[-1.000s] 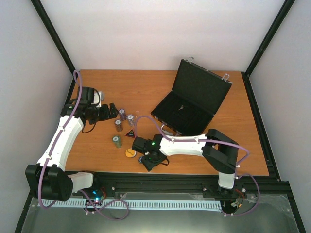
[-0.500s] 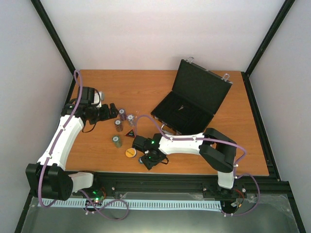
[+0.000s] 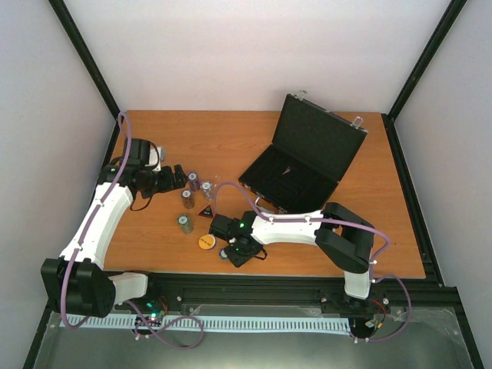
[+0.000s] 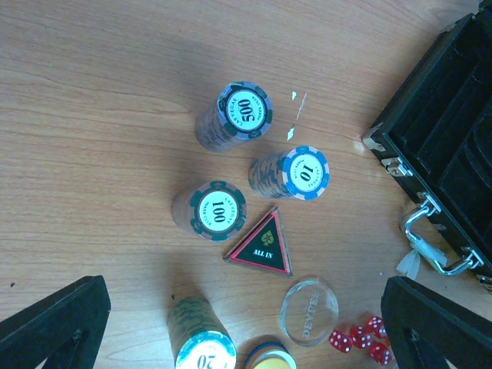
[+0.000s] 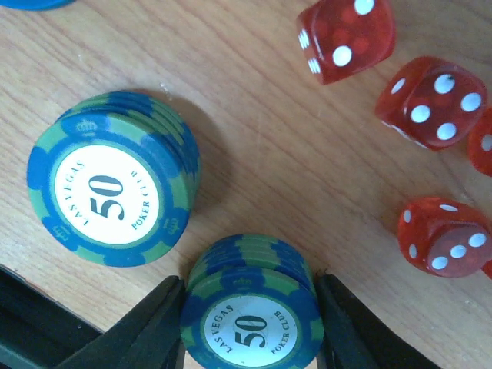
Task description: Pack up texas hold em set
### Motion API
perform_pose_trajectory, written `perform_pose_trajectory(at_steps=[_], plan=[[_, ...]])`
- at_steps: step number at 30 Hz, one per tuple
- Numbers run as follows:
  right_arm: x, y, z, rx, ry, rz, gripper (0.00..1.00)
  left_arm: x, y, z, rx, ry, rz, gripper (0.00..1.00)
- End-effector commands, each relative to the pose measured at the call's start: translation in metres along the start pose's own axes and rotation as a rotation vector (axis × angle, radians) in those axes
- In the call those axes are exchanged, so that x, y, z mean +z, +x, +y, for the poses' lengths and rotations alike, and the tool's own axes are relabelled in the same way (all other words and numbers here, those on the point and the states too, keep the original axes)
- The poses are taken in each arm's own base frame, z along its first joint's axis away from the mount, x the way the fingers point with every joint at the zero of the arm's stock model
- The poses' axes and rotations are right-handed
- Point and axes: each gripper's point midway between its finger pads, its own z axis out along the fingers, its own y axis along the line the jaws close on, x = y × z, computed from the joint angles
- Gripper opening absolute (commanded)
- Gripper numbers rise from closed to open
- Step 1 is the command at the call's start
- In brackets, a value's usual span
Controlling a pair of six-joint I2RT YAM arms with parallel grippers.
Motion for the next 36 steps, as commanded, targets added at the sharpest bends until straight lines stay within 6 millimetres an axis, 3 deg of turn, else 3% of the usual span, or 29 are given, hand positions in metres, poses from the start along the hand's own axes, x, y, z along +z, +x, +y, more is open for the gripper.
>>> perform_pose_trajectory(at_steps=[1,9,20,29,36], plan=[[0.016,0.015,-0.005,0.007,0.011,0.065,0.38,-0.002,-0.004,-0.004,0.005,0.016,-0.02,1.0],[-0.003,0.006,0.001,-0.007,-0.01,0.041,0.18,-0.005,-0.006,-0.005,0.007,0.014,-0.026,1.0],[-0.062,-0.026,0.007,0.032,-0.025,-0.064,0.16,-0.009,-0.008,-0.006,0.014,0.015,-0.033,1.0],[-0.119,-0.076,-0.048,0.277,-0.053,-0.247,0.14,-0.009,-0.003,-0.012,0.016,0.057,-0.021,0.97],[-0.164,-0.132,-0.102,0.472,-0.063,-0.418,0.14,-0.008,-0.006,-0.046,0.035,0.23,-0.04,0.92]])
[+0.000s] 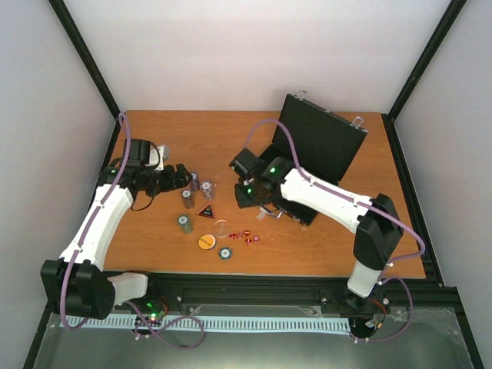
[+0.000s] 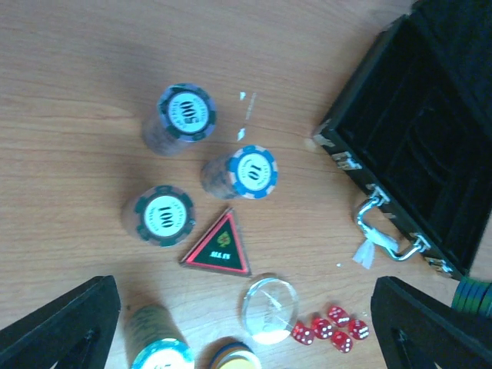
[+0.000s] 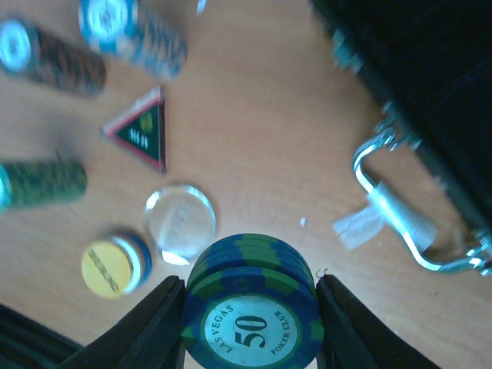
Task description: Pack up texas hold em set
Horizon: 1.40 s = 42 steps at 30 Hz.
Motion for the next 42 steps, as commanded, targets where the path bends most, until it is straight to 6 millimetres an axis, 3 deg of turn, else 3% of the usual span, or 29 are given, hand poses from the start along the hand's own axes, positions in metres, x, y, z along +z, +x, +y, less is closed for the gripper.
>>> perform_pose_trajectory(at_steps=[1,7,14,20,25,42], plan=[[-0.03,-0.061,-0.012,0.145,-0.035,-0.161,0.14,-0.004,-0.007,-0.034,0.043,0.144,-0.05,0.92],[-0.047,-0.13,-0.02,0.265,-0.096,-0.275,0.15,0.002,-0.013,-0.083,0.165,0.255,-0.121,0.91],[-0.051,-0.173,-0.024,0.314,-0.152,-0.303,0.15,0.014,-0.029,-0.124,0.267,0.293,-0.239,0.94],[-0.049,-0.186,-0.026,0.34,-0.199,-0.307,0.15,0.025,-0.044,-0.149,0.287,0.345,-0.339,1.0],[-0.057,-0.197,-0.024,0.364,-0.267,-0.322,0.15,0.038,-0.051,-0.153,0.262,0.372,-0.391,1.0],[-0.067,-0.202,-0.013,0.385,-0.363,-0.296,0.16,0.016,-0.058,-0.181,0.29,0.627,-0.639,1.0]])
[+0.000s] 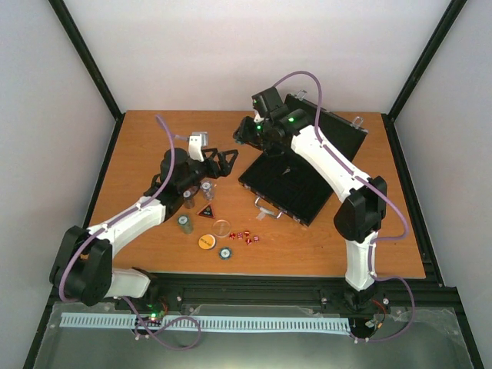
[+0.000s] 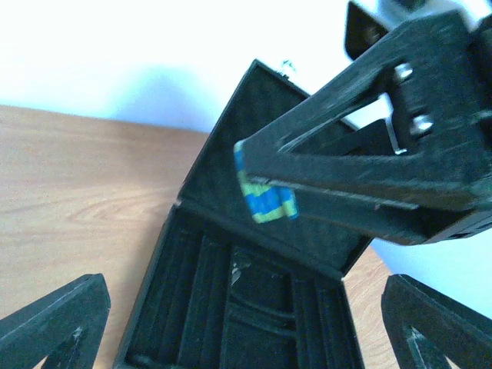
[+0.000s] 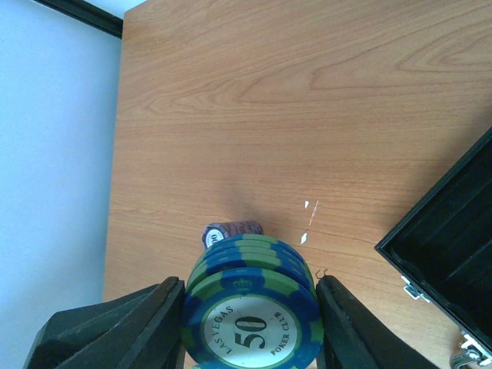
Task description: Pack up texas hold em set
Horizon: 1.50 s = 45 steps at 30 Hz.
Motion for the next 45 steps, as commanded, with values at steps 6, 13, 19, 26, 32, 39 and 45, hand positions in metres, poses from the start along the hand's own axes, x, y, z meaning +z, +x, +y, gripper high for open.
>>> perform_pose_trajectory(at_steps=[6,13,19,26,32,39,45], plan=[[-0.006,-0.005,0.018,0.017,-0.074,0.001,0.15,0.008,-0.028,-0.036,0.054,0.136,-0.142,1.0],[-0.01,-0.002,0.024,0.021,-0.1,0.013,0.15,0.018,-0.029,-0.035,0.059,0.12,-0.183,1.0],[-0.015,0.0,0.026,0.018,-0.106,0.019,0.16,0.02,-0.04,-0.027,0.048,0.09,-0.26,1.0],[-0.02,0.003,0.03,0.012,-0.115,0.025,0.16,0.027,-0.048,-0.023,0.033,0.086,-0.326,1.0],[-0.024,0.006,0.032,0.011,-0.122,0.04,0.16,0.036,-0.054,-0.02,0.018,0.084,-0.354,1.0],[-0.033,0.011,0.036,0.005,-0.136,0.049,0.16,0.047,-0.063,-0.022,0.02,0.096,-0.377,1.0],[-0.041,0.019,0.035,0.011,-0.147,0.067,0.16,0.052,-0.074,-0.023,0.021,0.093,-0.411,0.9]])
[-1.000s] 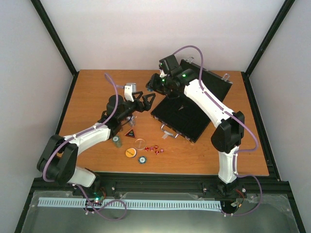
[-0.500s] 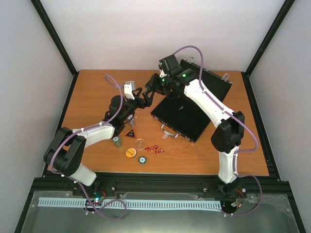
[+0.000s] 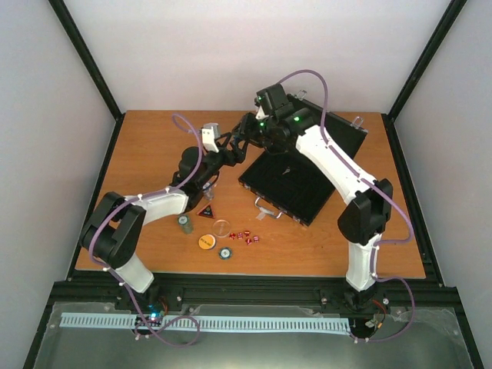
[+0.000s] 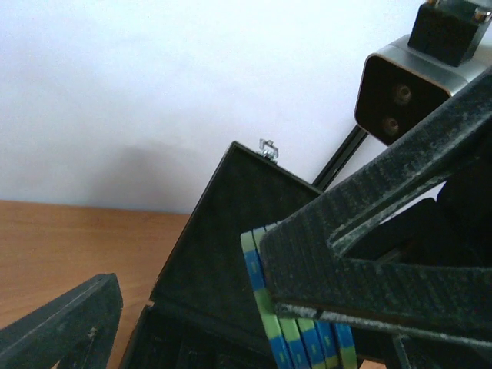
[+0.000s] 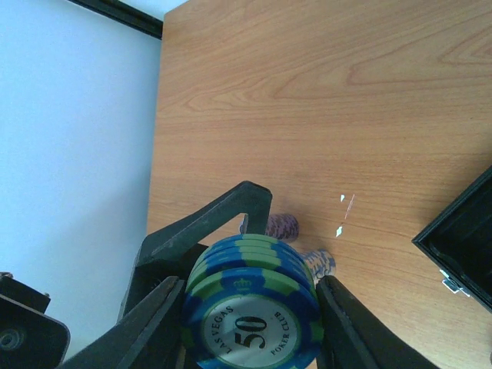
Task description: Pack up texas hold em set
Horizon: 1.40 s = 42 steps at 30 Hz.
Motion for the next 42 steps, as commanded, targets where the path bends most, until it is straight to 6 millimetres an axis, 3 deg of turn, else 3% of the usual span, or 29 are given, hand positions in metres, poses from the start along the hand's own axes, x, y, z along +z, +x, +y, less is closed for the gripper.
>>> perform_pose_trajectory(at_steps=[1,7,9,14,21,27,30,37,42], plan=[[-0.026,0.018,0.017,-0.013,-0.053,0.041,0.16,0.011,-0.045,-0.016,0.003,0.03,-0.152,0.87],[-0.032,0.028,0.013,-0.016,-0.052,0.06,0.16,0.011,-0.057,-0.018,0.024,0.017,-0.189,0.8],[-0.032,0.032,0.01,-0.013,-0.05,0.067,0.16,0.01,-0.061,-0.02,0.029,0.023,-0.207,0.71],[-0.031,0.039,0.006,-0.006,-0.057,0.089,0.16,0.016,-0.069,-0.031,0.036,0.067,-0.209,0.35],[-0.035,0.042,0.005,-0.011,-0.056,0.09,0.16,0.021,-0.072,-0.043,0.071,0.109,-0.186,0.01],[-0.039,0.045,0.005,-0.016,-0.067,0.085,0.22,0.02,-0.067,-0.065,0.15,0.231,-0.126,0.01],[-0.041,0.047,0.004,-0.021,-0.076,0.082,0.36,0.019,-0.06,-0.073,0.183,0.285,-0.066,0.01],[-0.046,0.046,0.005,-0.044,-0.08,0.063,0.55,0.013,-0.044,-0.081,0.244,0.347,0.067,0.01],[-0.053,0.036,0.007,-0.066,-0.088,0.022,0.81,0.006,-0.03,-0.088,0.3,0.39,0.172,0.01]])
